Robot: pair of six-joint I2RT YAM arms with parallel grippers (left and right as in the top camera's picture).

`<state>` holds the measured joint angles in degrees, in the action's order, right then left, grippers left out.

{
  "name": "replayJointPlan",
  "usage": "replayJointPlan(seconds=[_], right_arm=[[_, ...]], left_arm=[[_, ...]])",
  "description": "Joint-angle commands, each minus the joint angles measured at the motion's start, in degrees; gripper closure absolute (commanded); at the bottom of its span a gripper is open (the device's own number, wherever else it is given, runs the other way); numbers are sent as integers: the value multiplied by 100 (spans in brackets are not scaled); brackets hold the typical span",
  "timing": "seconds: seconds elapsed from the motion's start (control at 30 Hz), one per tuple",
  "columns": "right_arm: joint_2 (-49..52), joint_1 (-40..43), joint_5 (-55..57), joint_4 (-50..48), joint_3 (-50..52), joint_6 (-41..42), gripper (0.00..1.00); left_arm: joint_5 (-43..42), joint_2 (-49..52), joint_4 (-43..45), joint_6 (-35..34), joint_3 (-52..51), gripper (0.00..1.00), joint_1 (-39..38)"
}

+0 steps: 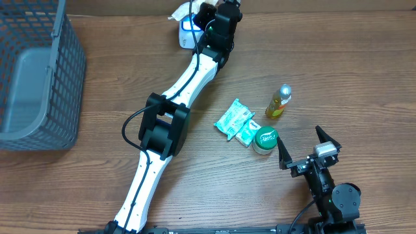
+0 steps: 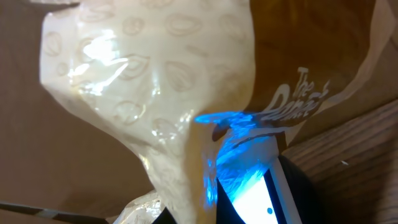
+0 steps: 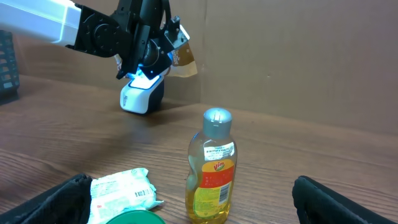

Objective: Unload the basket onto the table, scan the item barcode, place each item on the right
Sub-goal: 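Hold the snack bag's barcode over the scanner with the left gripper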

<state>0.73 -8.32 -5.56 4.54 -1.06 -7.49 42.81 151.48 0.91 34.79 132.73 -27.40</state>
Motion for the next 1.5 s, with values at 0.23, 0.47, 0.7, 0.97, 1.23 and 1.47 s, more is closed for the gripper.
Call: replayJointPlan(seconds=[0.23, 0.47, 0.7, 0.97, 1.23, 1.47], right_arm=[[-57, 15, 37, -15, 61, 11, 0], [-57, 15, 37, -15, 61, 11, 0], [-57, 15, 37, -15, 61, 11, 0], [-57, 15, 37, -15, 61, 11, 0], [-57, 15, 37, -15, 59, 11, 0], [-57, 15, 37, -15, 61, 11, 0]], left_arm=[[-1139, 33, 376, 22, 76, 96, -17], [-1272, 33, -72, -63, 76, 96, -66], [-981, 33, -940, -997, 76, 96, -26], [-981, 33, -1499, -2111, 76, 96, -42], [-605, -42, -1401, -2365, 225, 96, -33], [-579, -758, -1709, -3106, 404, 96, -33]])
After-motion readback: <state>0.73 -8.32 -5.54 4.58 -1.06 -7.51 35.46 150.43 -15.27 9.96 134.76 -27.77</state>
